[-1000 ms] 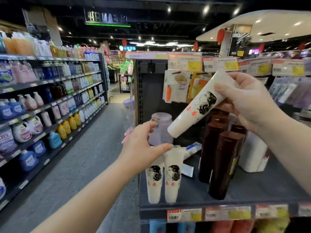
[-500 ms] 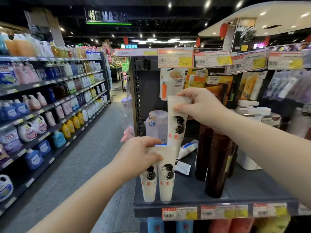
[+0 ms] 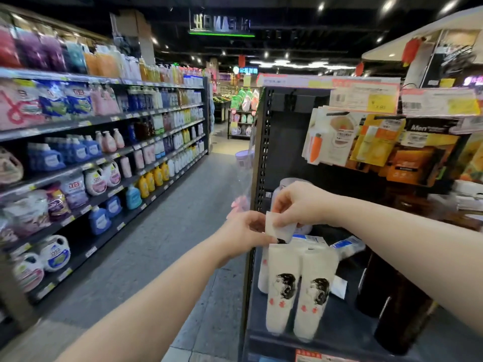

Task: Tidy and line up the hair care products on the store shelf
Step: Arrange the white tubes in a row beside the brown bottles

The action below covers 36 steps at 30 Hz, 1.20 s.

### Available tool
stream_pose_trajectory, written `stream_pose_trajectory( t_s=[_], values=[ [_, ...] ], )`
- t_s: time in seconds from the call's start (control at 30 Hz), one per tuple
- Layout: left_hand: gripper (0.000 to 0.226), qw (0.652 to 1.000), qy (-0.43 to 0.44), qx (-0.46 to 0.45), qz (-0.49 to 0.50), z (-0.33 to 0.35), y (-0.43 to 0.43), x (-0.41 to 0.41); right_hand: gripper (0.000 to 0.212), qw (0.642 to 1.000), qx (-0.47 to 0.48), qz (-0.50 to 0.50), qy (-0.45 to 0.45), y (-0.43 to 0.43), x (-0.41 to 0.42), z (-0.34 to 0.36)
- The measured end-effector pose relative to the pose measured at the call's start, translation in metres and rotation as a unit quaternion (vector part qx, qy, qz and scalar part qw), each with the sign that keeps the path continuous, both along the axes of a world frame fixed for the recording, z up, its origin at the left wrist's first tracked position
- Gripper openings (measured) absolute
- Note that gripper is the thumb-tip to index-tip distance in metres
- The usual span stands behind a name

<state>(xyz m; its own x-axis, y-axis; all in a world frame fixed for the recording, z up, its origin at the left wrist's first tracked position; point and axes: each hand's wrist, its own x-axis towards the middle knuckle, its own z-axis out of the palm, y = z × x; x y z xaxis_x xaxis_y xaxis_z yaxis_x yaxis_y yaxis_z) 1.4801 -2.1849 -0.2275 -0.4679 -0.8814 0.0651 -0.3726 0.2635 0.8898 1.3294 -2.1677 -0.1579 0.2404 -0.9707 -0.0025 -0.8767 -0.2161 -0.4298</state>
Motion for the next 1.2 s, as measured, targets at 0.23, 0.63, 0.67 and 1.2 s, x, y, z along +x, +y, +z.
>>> stream_pose_trajectory(
  t_s=[0.23, 0.63, 0.67, 1.2],
  values=[
    [0.019, 0.998, 0.053, 0.015, -0.003, -0.024, -0.004, -0.014, 0.010, 0.998, 0.069, -0.008, -0.004, -0.002, -0.006, 0.004],
    [0.019, 0.998, 0.052, 0.009, -0.032, -0.027, -0.005, -0.016, 0.006, 0.993, 0.113, -0.019, 0.010, 0.000, -0.015, 0.004],
    [0.019, 0.998, 0.052, 0.009, -0.033, -0.027, -0.004, -0.015, 0.007, 0.993, 0.115, -0.017, 0.008, 0.000, -0.014, 0.004],
    [0.023, 0.998, 0.055, 0.023, -0.028, -0.030, 0.003, -0.008, 0.017, 0.995, 0.099, 0.032, 0.012, 0.007, -0.013, 0.007]
  ],
)
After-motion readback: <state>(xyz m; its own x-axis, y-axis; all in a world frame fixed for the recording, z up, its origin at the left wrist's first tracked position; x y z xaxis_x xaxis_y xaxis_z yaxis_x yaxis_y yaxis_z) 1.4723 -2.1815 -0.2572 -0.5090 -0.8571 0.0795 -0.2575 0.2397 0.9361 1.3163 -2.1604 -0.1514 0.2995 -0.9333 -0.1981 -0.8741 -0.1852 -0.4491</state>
